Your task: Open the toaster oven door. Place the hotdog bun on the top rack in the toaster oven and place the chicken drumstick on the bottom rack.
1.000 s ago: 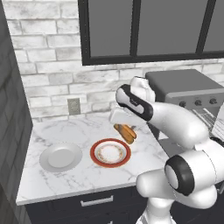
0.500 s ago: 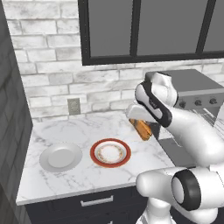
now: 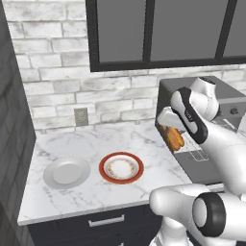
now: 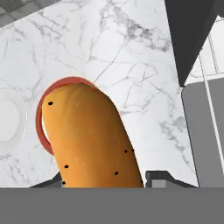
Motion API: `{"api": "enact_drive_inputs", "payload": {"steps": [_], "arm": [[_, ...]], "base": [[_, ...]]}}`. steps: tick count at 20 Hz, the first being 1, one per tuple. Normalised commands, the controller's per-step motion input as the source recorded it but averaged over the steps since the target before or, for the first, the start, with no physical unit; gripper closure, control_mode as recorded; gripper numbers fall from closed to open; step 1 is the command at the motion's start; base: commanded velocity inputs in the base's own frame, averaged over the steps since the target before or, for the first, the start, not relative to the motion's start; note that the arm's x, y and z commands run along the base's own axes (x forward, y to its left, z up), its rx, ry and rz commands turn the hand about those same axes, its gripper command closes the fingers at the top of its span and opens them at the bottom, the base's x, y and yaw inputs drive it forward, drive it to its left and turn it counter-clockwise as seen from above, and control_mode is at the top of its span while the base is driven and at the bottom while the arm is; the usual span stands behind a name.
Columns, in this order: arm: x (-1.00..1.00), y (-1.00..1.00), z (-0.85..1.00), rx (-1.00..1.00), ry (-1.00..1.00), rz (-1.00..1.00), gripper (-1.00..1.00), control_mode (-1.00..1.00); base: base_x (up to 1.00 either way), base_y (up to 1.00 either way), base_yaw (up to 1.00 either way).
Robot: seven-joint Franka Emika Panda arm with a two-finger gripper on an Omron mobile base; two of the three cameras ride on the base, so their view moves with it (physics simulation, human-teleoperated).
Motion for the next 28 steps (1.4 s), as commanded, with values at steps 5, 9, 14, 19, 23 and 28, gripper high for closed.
{"api": "enact_drive_inputs", "payload": {"steps": [5, 9, 14, 19, 23, 28], "arm": [[-0.09, -0.69, 0.07, 0.01, 0.00, -0.14, 1.00, -1.00], [-0.04, -0.64, -0.01, 0.00, 0.00, -0.16, 1.00, -1.00], [0.01, -0.60, -0.03, 0.00, 0.00, -0.14, 1.00, -1.00], [-0.01, -0.55, -0.09, 0.00, 0.00, -0.11, 1.00, -1.00], [0.02, -0.43, -0.21, 0.00, 0.00, -0.09, 1.00, -1.00], [0.16, -0.21, -0.32, 0.00, -0.03, 0.00, 1.00, -1.00]], "base": [[0.00, 0.00, 0.00], [0.00, 0.00, 0.00], [0.00, 0.00, 0.00], [0.00, 0.00, 0.00], [0.00, 0.00, 0.00], [0.00, 0.00, 0.00]]}}
